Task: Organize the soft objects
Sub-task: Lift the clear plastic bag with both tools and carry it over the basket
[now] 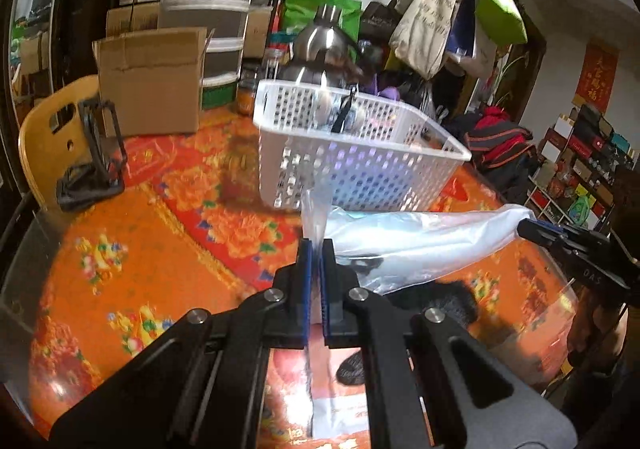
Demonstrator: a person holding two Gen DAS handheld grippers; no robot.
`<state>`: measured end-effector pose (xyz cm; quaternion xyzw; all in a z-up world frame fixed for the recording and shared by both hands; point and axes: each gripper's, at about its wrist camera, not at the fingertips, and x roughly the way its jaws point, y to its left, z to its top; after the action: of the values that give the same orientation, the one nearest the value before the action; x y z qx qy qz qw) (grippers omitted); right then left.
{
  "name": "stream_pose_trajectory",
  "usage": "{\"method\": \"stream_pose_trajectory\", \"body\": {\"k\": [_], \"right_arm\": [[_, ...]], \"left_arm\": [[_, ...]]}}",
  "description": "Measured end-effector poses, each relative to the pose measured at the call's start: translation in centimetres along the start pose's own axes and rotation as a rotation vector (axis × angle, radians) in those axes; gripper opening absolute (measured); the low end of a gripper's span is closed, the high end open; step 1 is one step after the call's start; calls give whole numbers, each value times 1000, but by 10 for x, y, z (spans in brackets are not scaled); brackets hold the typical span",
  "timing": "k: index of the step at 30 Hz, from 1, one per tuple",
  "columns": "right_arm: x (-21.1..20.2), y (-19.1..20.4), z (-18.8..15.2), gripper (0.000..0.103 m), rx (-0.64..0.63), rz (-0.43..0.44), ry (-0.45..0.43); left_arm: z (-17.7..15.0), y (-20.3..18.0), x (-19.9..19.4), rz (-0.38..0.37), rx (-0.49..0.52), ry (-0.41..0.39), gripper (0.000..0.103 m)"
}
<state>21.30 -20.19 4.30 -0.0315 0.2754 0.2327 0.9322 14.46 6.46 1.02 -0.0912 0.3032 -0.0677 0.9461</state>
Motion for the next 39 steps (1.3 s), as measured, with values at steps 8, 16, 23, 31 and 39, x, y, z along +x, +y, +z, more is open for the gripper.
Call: {"method": "stream_pose_trajectory", "body": {"k": [8, 16, 23, 31, 39], "right_arm": [[-10, -14, 61, 8, 1, -38, -55], [27, -45, 130, 8, 23, -104, -27], [99, -76, 152, 8, 62, -140, 60], [169, -89, 146, 8, 38, -196, 162], [205, -94, 142, 8, 26, -213, 215]], "left_arm": [[68, -18, -14, -12, 19, -56, 3], [160, -30, 4, -9, 19, -70, 3], [217, -36, 64, 65, 41, -31, 3], [227, -17, 154, 122, 24, 62, 3], [218, -4, 211, 186, 33, 138, 3]]}}
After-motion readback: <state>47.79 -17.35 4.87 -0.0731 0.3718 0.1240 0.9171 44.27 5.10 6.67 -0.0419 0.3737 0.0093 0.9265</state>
